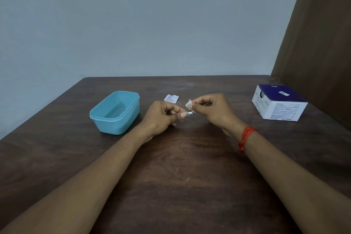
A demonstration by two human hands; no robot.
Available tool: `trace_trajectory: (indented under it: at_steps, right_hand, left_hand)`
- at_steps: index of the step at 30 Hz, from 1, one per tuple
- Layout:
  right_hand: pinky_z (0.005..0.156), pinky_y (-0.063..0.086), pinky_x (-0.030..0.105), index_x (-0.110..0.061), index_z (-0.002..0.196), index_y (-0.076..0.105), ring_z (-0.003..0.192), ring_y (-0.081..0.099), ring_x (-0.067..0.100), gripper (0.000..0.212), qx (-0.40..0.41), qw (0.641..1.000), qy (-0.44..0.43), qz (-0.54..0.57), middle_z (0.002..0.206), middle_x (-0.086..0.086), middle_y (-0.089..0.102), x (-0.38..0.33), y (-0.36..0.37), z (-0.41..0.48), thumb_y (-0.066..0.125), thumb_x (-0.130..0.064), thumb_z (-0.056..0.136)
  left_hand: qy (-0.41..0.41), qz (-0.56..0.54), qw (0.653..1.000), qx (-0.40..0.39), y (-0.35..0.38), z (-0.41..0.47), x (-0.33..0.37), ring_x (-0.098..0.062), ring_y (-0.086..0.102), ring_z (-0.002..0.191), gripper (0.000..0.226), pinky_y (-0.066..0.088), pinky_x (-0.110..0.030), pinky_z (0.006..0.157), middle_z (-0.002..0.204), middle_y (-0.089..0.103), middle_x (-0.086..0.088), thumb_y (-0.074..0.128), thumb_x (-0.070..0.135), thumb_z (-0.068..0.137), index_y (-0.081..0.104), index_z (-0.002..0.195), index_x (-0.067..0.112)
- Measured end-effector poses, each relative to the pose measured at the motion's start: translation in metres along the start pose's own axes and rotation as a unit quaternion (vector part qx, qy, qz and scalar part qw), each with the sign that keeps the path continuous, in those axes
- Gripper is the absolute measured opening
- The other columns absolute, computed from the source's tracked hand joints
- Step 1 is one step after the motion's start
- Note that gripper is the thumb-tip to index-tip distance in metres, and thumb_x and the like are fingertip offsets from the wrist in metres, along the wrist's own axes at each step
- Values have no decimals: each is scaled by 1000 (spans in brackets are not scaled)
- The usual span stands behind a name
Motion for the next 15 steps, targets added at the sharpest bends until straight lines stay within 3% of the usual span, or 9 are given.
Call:
trace_trajectory:
  at_steps: [3,8,11,15]
  right_hand:
    - [63,48,18,-21,84,81,65,58,3,11,19,999,-27,22,80,-3,78,-8,-6,0,84,-31,79]
    - [55,40,5,-17,83,80,57,57,-9,6,-72,997,23,-8,65,-17,72,3,7,-2,83,-22,82]
    - [48,36,3,-12,84,81,54,55,-10,7,-95,994,49,-1,63,-16,70,10,7,-4,81,-19,83]
    - [66,49,13,-16,83,81,67,64,-3,4,-56,998,15,25,78,-6,77,-1,3,-3,83,-19,81]
  left_hand:
    - [4,7,1000,-3,2,-1,2,-17,60,69,2,56,-26,65,70,71,-5,79,14,86,78,86,16]
    - [2,20,1000,4,-2,1,-1,-14,57,65,3,53,-29,66,70,68,-6,80,13,85,79,87,14]
    - [4,38,999,0,0,1,0,-15,56,66,5,53,-32,69,73,69,-12,80,13,85,79,85,18]
    - [17,51,999,-6,0,1,2,-16,57,69,5,56,-37,71,81,71,-22,78,13,86,79,88,17]
Point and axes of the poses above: each hand's wrist, its own z-axis towards the middle knuckle, its own y-axis out of the palm, x = y × z, the point moved 9 cm from there along z, towards the middle knuckle
